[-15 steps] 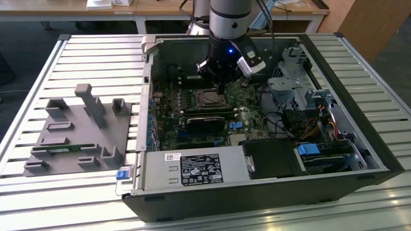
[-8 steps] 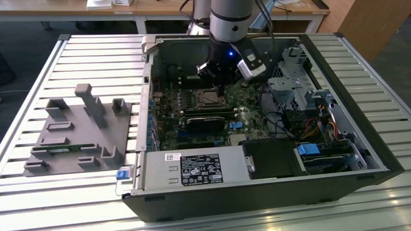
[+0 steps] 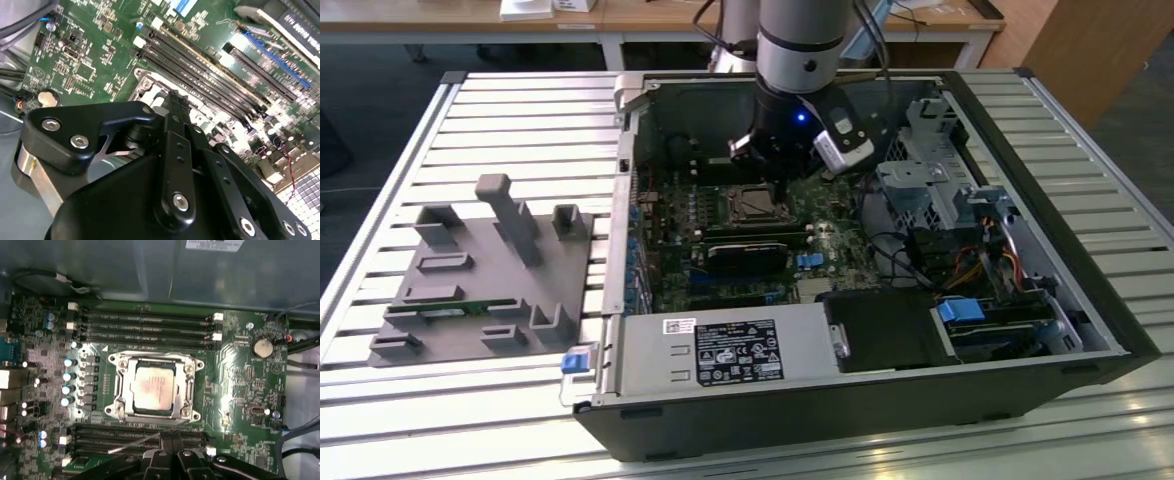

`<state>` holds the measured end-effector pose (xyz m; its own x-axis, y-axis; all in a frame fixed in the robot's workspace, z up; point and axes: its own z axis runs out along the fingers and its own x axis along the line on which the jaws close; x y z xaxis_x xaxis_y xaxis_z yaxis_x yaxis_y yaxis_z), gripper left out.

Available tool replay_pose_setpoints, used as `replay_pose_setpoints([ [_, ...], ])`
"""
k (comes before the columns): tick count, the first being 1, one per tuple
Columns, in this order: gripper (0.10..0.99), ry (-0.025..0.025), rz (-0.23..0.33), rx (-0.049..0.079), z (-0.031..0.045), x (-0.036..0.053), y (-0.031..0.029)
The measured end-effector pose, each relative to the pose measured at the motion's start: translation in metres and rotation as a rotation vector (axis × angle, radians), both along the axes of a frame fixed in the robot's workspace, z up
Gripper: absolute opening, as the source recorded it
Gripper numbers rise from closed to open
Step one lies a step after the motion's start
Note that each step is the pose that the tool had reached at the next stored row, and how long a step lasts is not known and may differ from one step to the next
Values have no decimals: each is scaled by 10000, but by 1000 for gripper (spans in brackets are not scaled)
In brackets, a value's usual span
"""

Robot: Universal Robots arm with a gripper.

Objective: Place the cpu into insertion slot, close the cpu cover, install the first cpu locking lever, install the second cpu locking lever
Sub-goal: 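Install the second cpu locking lever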

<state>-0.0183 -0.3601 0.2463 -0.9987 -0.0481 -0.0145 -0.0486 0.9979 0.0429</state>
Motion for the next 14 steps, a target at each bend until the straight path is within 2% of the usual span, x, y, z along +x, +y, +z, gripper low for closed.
replay_pose_setpoints([
  [3, 106, 14, 0, 341, -4, 0, -4],
  [5, 106, 21, 0, 459, -12, 0, -7],
  [8, 106, 23, 0, 525, -26, 0, -14],
  [14, 106, 56, -1, 527, -104, 0, -24],
])
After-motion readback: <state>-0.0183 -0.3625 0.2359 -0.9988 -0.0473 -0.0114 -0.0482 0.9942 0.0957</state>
